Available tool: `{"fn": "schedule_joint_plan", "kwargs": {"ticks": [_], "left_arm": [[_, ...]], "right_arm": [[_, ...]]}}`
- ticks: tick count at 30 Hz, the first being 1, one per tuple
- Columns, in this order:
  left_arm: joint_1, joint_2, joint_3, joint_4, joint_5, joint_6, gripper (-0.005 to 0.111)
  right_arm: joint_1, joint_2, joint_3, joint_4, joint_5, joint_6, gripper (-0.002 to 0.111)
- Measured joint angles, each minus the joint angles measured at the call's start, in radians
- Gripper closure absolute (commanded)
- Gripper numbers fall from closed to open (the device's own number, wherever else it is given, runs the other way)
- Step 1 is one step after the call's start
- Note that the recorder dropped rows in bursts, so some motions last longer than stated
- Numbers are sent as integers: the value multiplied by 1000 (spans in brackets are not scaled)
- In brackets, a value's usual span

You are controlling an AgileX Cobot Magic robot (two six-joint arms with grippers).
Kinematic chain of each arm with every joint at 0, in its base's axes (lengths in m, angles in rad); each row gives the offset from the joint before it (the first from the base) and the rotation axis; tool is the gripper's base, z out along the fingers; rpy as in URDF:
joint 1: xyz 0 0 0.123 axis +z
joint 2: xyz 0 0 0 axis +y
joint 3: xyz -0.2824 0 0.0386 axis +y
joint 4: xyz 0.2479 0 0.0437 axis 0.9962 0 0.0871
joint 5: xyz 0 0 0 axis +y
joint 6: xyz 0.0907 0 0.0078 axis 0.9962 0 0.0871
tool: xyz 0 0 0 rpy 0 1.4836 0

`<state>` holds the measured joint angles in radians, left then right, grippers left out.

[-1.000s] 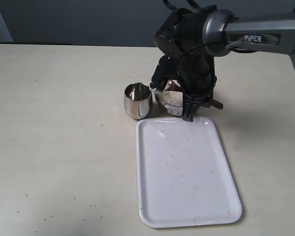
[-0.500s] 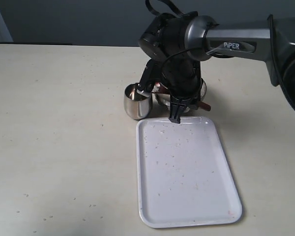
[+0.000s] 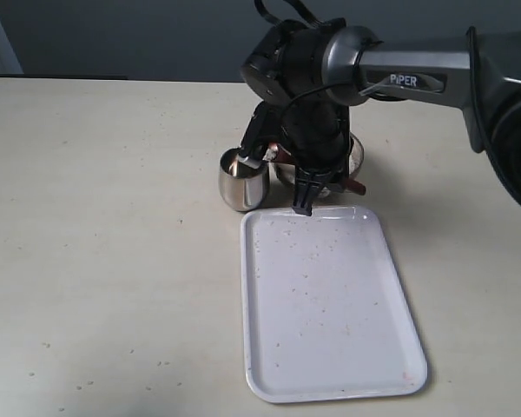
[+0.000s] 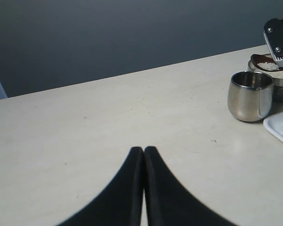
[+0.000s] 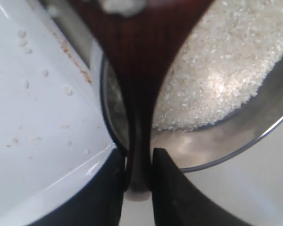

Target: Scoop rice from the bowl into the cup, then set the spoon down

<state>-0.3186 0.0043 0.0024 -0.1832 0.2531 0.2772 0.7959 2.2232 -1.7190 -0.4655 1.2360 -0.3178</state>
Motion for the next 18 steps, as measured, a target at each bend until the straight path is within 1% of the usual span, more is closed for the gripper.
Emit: {"fn": "schedule_joint_plan", "kwargs": {"ticks": [18], "left_arm": [[0, 0, 0, 0, 0, 0, 106]], "right_arm": [[31, 17, -6, -45, 0, 6, 109]]}}
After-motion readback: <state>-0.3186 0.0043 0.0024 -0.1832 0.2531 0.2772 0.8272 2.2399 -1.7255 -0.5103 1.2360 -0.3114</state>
